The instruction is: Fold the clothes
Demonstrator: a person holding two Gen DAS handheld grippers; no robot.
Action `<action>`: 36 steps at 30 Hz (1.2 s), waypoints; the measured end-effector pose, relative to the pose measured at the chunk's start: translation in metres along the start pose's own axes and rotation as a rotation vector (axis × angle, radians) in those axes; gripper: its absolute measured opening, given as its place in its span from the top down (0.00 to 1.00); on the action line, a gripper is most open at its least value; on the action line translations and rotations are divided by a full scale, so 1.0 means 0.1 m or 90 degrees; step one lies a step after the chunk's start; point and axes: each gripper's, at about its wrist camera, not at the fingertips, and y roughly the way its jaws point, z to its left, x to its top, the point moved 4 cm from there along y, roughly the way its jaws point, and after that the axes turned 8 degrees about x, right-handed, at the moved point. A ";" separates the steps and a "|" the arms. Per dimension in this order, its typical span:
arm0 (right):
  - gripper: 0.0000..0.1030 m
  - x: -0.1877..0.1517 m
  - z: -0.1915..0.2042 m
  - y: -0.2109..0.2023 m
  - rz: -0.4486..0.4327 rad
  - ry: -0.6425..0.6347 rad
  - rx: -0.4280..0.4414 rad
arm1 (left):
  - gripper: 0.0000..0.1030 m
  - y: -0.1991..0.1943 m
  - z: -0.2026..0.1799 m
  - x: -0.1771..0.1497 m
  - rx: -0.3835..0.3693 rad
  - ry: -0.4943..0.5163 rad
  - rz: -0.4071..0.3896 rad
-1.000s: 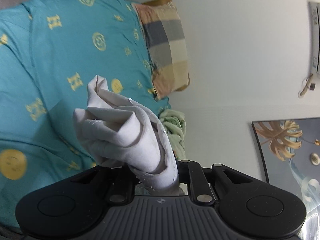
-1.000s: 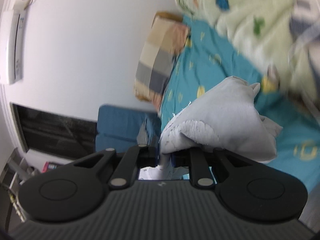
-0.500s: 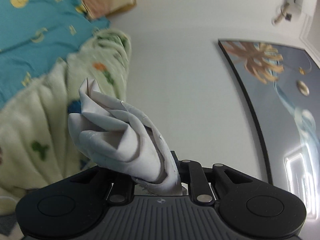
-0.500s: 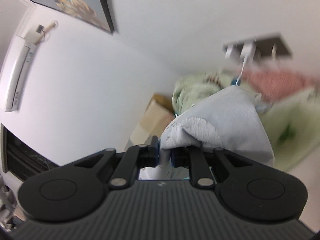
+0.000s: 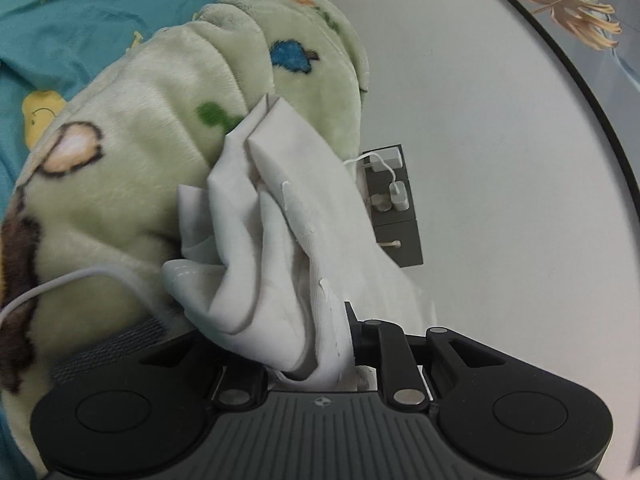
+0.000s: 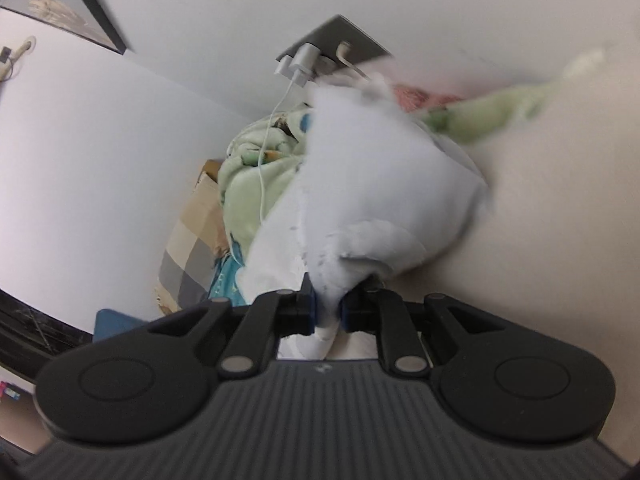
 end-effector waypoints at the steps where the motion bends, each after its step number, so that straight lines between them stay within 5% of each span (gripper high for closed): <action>1: 0.89 -0.02 -0.01 -0.01 0.000 0.004 0.004 | 0.80 -0.01 0.02 -0.02 -0.001 -0.002 0.002; 6: 0.87 0.03 0.05 -0.07 0.008 0.027 0.002 | 0.67 -0.20 -0.07 -0.02 0.028 0.049 -0.005; 8: 0.84 0.07 0.10 -0.16 0.012 0.021 -0.008 | 0.50 -0.35 -0.19 0.04 0.039 0.084 -0.016; 13: 0.84 0.07 0.32 -0.51 0.015 -0.063 -0.053 | 0.41 -0.72 -0.57 0.07 0.090 0.181 -0.034; 17: 0.84 0.01 0.56 -0.76 0.009 -0.122 -0.060 | 0.23 -1.15 -0.86 -0.04 0.110 0.270 -0.065; 24: 0.83 -0.16 1.00 -1.02 0.000 -0.218 -0.069 | 0.19 -1.70 -1.27 -0.23 0.144 0.384 -0.111; 29: 0.61 -0.35 1.29 -1.16 -0.019 -0.288 -0.070 | 0.15 -1.97 -1.42 -0.43 0.165 0.465 -0.137; 34: 0.59 -0.58 1.50 -1.24 -0.033 -0.358 -0.071 | 0.03 -2.24 -1.44 -0.67 0.194 0.546 -0.181; 36: 0.48 -0.67 1.56 -1.28 -0.041 -0.380 -0.068 | 0.02 -2.33 -1.44 -0.75 0.203 0.567 -0.197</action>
